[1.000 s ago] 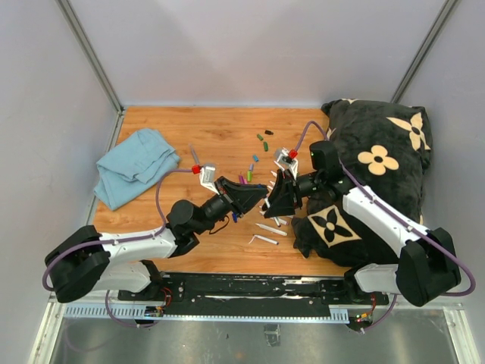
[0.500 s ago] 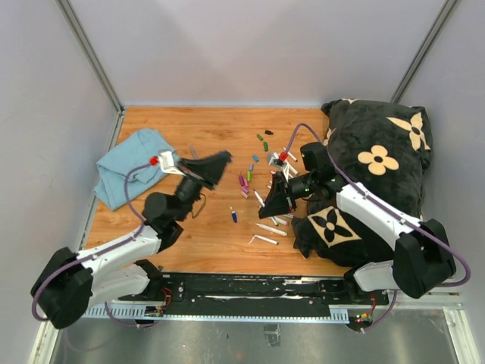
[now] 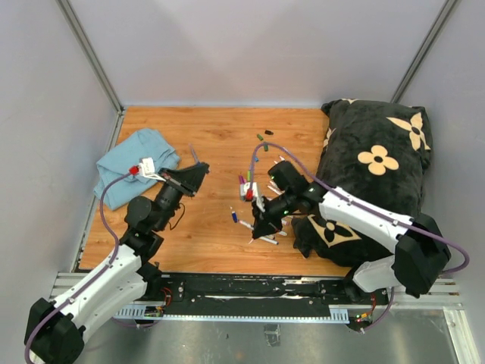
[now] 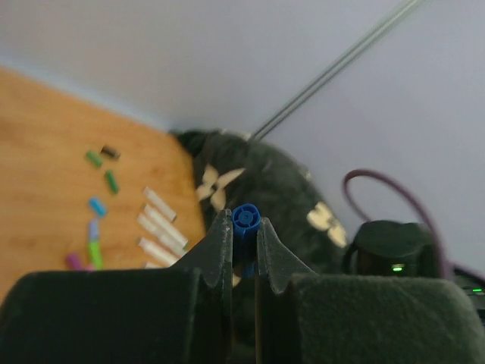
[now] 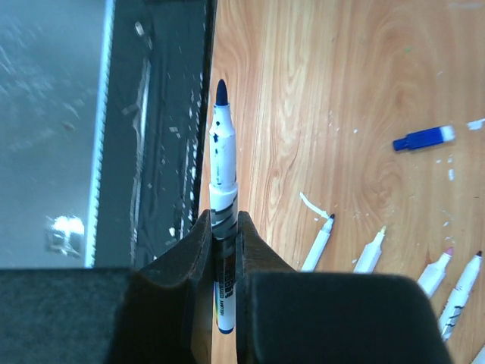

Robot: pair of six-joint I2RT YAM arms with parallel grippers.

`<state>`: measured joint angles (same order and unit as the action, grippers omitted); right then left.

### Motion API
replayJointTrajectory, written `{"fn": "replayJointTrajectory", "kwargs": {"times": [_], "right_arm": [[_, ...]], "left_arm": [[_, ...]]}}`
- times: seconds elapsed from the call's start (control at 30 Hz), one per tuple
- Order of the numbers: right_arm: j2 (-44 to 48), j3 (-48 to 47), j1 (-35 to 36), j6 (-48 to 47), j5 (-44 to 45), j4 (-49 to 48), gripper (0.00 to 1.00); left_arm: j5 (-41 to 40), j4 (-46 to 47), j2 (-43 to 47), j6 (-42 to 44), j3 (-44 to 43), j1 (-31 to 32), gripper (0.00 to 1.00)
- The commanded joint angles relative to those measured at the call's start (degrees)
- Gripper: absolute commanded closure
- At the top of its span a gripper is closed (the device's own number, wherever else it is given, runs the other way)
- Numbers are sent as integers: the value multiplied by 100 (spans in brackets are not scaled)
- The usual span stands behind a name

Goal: Open the pen caps
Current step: Place the pen cap at the center of the board.

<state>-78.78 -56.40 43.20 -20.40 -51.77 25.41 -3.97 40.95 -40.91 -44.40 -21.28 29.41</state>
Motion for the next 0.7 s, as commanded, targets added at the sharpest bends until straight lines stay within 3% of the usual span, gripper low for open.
{"fn": "replayJointTrajectory", "kwargs": {"times": [0.0,0.17,0.27,0.47,0.67], "right_arm": [[-408,-85,688,-719,1849,778,99],[-1021,-100,1345,-613,2684,744,97],[-1399,-175,1531,-462,3144,707,96],[-1607,-155,1542,-169,3845,505,90],[-1698,-141,1534,-78,3733,500,85]], "left_arm": [[1,-2554,421,-558,382,-32,100],[-530,-4174,696,-1241,626,-31,100],[-664,-4490,672,-1561,781,-31,100],[-236,-3566,66,-2208,1267,-32,100],[-65,-2834,-912,-2370,1310,-24,100]]}}
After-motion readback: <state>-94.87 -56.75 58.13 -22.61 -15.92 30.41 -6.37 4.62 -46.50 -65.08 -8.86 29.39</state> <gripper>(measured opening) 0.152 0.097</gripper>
